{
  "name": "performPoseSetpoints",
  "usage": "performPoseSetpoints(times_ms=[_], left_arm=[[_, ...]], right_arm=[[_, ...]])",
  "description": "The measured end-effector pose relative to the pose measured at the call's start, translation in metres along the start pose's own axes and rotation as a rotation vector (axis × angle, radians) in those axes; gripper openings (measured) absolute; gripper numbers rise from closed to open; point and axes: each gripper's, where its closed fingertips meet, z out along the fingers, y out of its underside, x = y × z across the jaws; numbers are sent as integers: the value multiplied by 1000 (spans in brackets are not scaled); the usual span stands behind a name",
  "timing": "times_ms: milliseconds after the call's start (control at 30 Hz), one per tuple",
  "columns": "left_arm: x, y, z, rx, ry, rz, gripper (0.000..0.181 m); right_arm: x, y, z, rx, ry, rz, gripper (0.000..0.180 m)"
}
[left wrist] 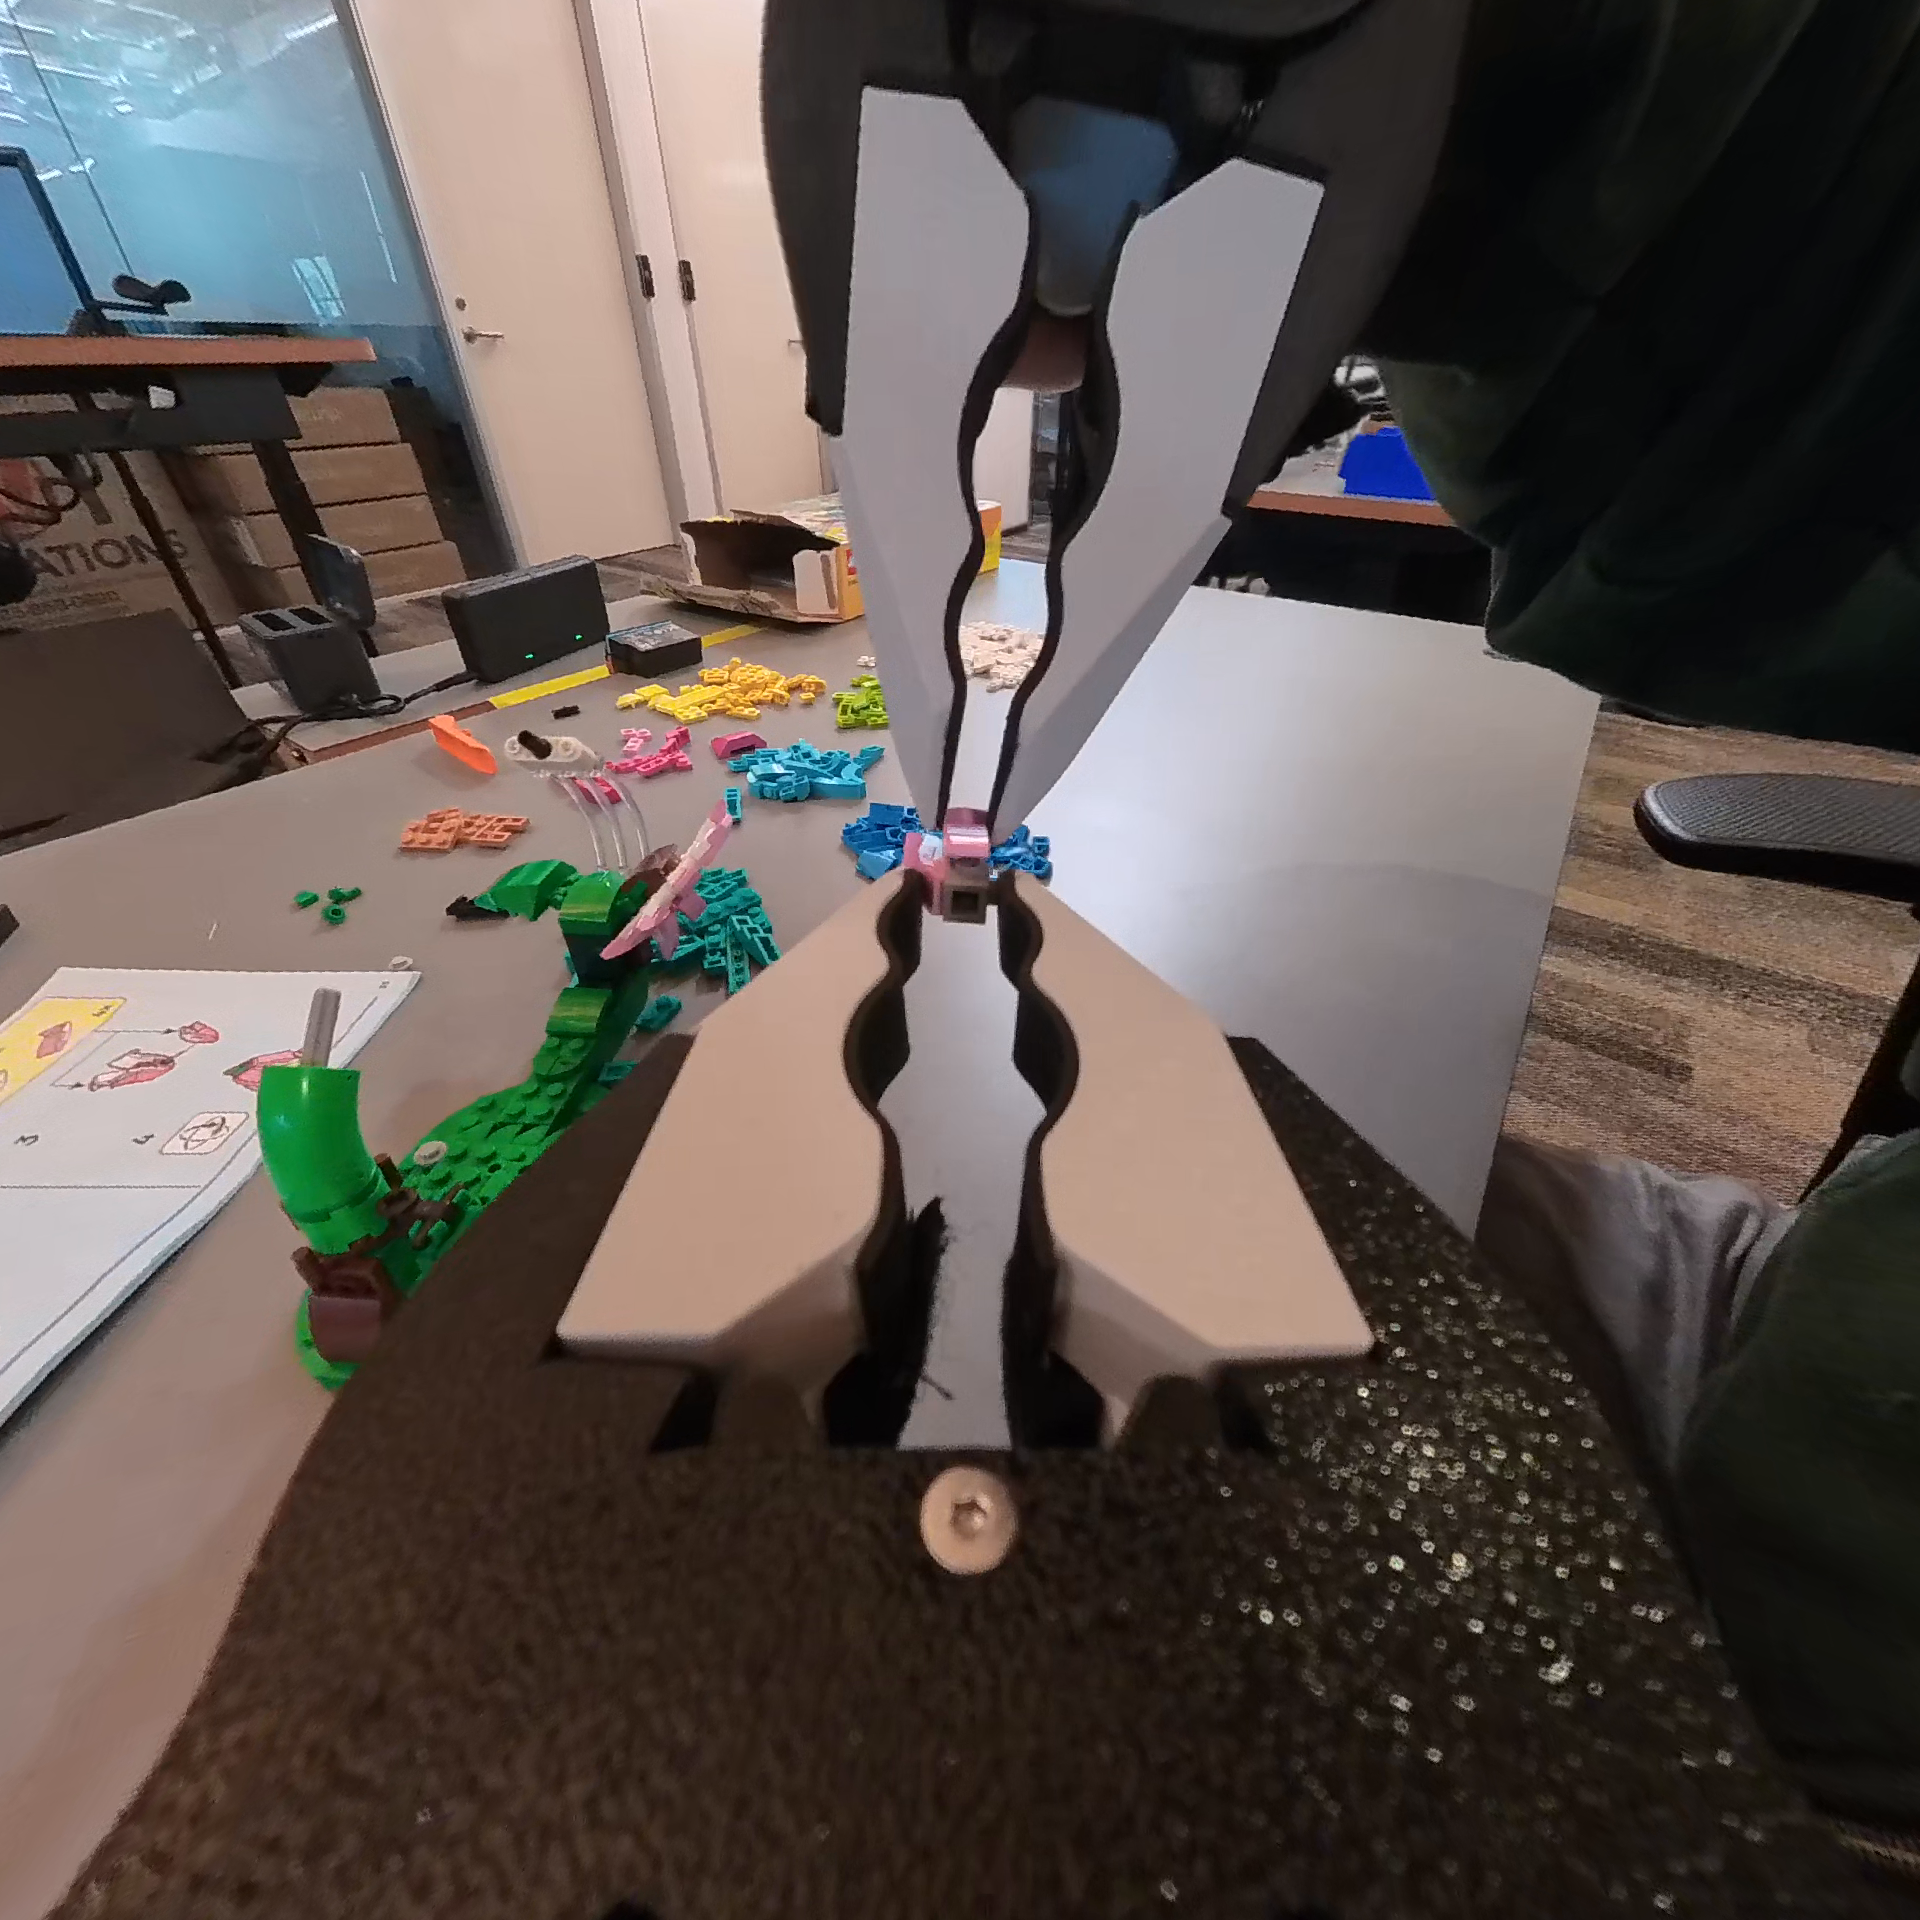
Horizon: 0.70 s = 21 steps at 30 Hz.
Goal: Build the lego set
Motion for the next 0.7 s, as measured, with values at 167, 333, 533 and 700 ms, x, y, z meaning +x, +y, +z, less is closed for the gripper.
performPoseSetpoints(times_ms=[167, 333, 533, 700], left_arm=[[0, -3, -1, 21, -6, 4, 12], [0, -4, -1, 28, -14, 16, 12], [0, -5, 0, 32, -25, 24, 12], [0, -5, 0, 30, -24, 28, 12]], right_arm=[[1, 2, -3, -35, 8, -1, 6], [0, -1, -4, -43, 13, -12, 6], [0, -1, -4, -52, 6, -16, 6], [-1, 1, -3, -73, 10, -29, 6]])
